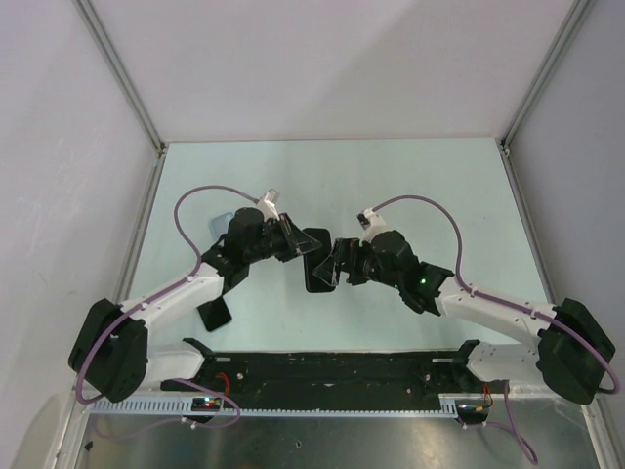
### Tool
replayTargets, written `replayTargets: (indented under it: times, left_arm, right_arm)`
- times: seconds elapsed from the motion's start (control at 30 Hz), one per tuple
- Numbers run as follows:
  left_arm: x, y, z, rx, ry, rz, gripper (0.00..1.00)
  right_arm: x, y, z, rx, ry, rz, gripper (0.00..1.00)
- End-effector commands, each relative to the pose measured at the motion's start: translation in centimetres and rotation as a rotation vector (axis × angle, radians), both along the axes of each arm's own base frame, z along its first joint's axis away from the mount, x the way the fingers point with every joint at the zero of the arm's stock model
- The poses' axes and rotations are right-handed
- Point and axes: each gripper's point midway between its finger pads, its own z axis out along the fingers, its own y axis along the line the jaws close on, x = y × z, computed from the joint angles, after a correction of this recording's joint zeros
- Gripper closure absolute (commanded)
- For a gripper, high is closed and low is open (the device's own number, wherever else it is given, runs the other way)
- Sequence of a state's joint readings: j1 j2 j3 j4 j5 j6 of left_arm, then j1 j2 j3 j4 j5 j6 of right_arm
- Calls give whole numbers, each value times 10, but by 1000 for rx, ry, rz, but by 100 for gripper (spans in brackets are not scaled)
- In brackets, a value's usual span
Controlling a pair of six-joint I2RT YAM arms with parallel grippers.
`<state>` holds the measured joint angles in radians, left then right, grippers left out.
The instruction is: Put the phone into the phone case
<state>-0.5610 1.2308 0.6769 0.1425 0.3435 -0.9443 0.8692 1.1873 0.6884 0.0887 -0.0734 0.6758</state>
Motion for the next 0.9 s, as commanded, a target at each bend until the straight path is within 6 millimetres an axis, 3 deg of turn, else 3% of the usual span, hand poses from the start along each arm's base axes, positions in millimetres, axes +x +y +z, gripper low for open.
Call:
replayTargets:
  times: [0.0,0.3,0.7,0.77,0.87]
  left_arm:
    - [11,-10,39,-76,-78,-1,100]
    - [14,-11,32,-67,-62,6,100]
    - [16,-13,30,-60,-58,6,100]
    - [17,-13,26,-54,-52,9,100]
    - [18,-11,23,-45,-49,16,100]
  right_arm:
    - [14,13,23,42,-84,-18,1]
    - [13,29,26,13,-98,-16,1]
    - [22,36,3,-165,-67,-93,1]
    - [24,34,2,-199,-68,-115,7]
    - [25,30,0,-242,-71,-136,25]
